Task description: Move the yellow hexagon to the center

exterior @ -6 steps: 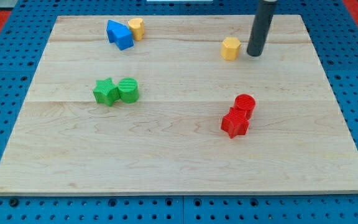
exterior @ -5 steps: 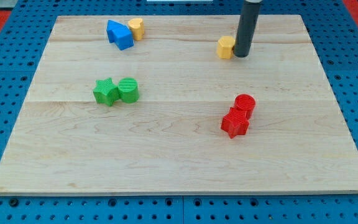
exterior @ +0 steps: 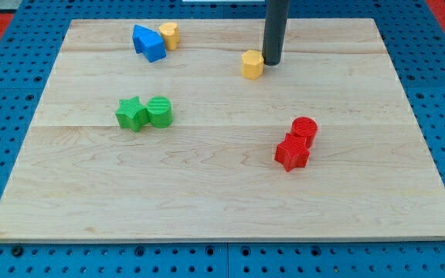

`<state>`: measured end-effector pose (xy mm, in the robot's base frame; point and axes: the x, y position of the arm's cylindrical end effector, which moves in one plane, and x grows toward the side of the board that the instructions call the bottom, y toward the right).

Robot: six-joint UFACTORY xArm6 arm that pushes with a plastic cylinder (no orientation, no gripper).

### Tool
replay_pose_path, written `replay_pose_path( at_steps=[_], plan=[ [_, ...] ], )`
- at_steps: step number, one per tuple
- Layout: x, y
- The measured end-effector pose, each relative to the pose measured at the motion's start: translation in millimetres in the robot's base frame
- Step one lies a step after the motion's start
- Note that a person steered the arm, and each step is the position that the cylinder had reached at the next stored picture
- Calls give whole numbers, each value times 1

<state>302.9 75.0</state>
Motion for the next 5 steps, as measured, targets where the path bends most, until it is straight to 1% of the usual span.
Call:
replay_pose_path(
  at_steps=[1, 2, 3, 4, 5],
  plan=[
    [13, -6],
    [36, -7],
    [44, -31],
    [42, -20],
    [22, 8]
  ],
)
